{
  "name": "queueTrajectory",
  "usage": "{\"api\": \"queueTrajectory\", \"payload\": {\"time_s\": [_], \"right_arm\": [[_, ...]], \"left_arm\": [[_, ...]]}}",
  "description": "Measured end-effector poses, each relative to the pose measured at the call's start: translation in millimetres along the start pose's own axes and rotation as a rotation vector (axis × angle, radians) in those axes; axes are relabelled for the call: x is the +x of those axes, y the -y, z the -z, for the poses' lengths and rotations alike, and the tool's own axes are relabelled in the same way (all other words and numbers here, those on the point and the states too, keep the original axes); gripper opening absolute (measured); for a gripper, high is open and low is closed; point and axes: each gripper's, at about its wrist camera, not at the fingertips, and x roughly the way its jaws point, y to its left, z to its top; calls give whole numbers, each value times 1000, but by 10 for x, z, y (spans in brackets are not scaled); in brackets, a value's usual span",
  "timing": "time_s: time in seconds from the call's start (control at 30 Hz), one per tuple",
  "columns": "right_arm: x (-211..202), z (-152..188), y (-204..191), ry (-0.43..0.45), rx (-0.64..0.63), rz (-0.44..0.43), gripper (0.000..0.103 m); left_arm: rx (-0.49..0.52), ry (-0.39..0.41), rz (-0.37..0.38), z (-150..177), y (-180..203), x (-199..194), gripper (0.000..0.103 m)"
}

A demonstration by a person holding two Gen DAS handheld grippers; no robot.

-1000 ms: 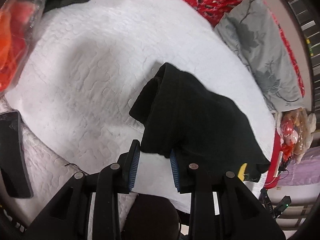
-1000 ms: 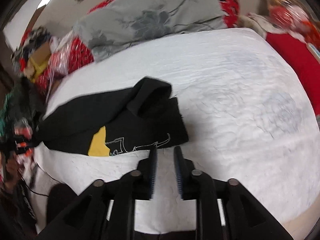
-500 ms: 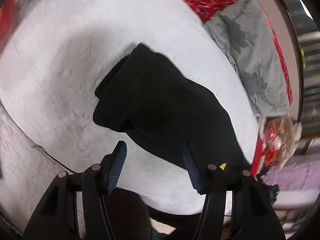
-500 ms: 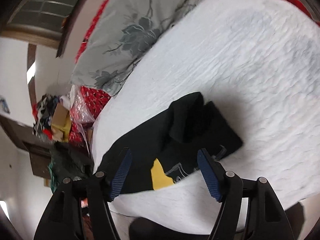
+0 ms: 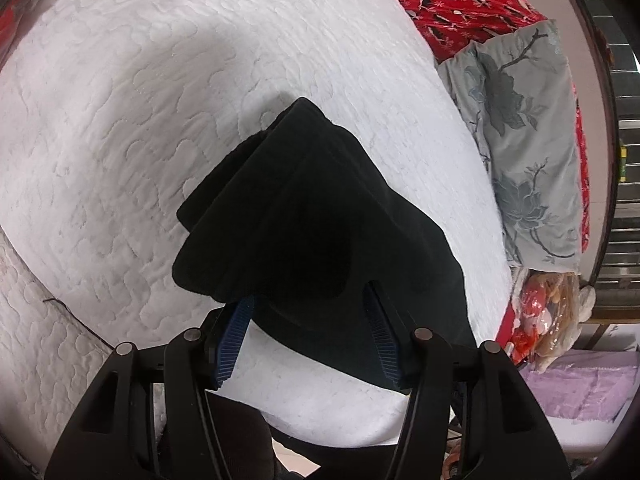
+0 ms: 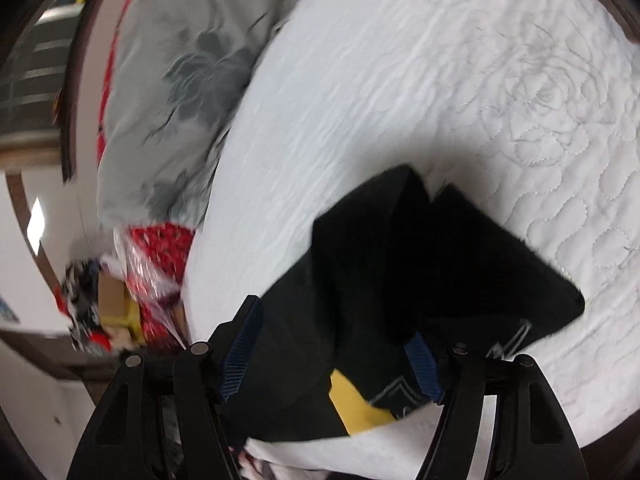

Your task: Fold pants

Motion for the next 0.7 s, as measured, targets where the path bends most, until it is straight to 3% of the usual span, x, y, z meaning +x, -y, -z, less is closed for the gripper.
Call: {"api": "queueTrajectory", "payload": {"time_s": [0.03, 0.07, 0.1, 0.13, 0.17, 0.23, 0.3, 0.37, 0.43, 0.53, 0.7], "right_arm": [[25, -38, 9, 8, 0, 15, 59], [41, -59, 12, 14, -5, 30, 35], [70, -86, 8, 16, -14, 49, 13], [114, -121, -22, 9, -25, 66, 9], [143, -171, -69, 6, -42, 82, 9], [92, -284, -222, 22, -73, 55, 9], [-156, -353, -512, 86, -118, -87, 8], [-412, -350, -772, 156, -240, -133, 8], [-414, -295, -786, 136, -330, -58, 8], [-252, -141, -468, 61, -334, 6, 8], [-188, 96, -105, 20, -316, -2, 8]], "left_arm": [[-5, -2, -2, -15, 15, 9, 36], [-7, -9, -2, -42, 39, 18, 19], [-7, -18, -2, -82, 70, 27, 16], [-7, -21, -7, -141, 117, 18, 11], [-5, -13, -18, -221, 183, -15, 5], [4, 5, 0, -380, 340, -170, 4], [38, 81, 62, -494, 531, -486, 4], [86, 131, 67, -516, 606, -646, 4], [131, 121, 41, -450, 557, -585, 4], [124, 63, -23, -335, 359, -325, 4], [74, 11, -34, -113, -46, -144, 4]]}}
